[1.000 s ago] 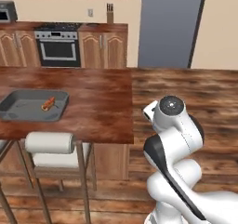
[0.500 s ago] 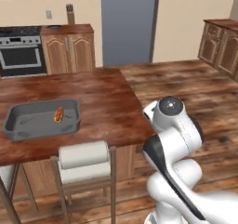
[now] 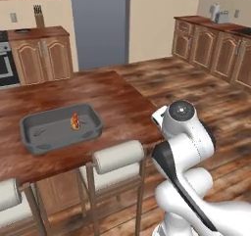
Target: Place the cold items (bell pepper and lemon) from the fridge in one tupperware on the dining counter. Place the warm items (kebab skewer and hot dog) in the stove area in another tupperware.
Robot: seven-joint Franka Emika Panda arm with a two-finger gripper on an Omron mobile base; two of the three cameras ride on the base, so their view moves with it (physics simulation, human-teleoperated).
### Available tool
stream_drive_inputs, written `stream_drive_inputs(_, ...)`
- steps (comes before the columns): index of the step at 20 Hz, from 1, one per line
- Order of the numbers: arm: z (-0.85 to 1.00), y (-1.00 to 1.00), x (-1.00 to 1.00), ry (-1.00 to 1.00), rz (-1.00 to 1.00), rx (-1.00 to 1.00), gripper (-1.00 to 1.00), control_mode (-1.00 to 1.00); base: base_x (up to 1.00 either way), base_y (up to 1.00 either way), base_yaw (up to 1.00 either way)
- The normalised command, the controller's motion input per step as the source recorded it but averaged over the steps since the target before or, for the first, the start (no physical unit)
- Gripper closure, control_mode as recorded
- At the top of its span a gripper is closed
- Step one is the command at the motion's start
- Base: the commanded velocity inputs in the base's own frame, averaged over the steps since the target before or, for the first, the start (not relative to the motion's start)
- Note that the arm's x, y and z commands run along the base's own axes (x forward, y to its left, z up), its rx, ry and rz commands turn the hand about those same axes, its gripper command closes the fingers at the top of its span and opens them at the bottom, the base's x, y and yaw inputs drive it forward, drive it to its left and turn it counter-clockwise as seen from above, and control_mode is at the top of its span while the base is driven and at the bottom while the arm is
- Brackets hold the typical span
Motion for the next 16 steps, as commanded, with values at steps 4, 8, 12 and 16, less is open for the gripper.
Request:
stream_drive_inputs(4, 0.00, 0.00, 0.00, 0.00, 0.00, 0.00, 1.00, 1.00, -0.02, 0.78, -0.27)
stream_drive_inputs(8, 0.00, 0.00, 0.00, 0.00, 0.00, 0.00, 1.00, 1.00, 0.01, 0.75, -0.19)
stream_drive_inputs(12, 0.00, 0.00, 0.00, 0.00, 0.00, 0.00, 1.00, 1.00, 0.15, 0.51, -0.15)
stream_drive_inputs(16, 0.00, 0.00, 0.00, 0.00, 0.00, 0.00, 1.00, 1.00, 0.46, 0.47, -0.15)
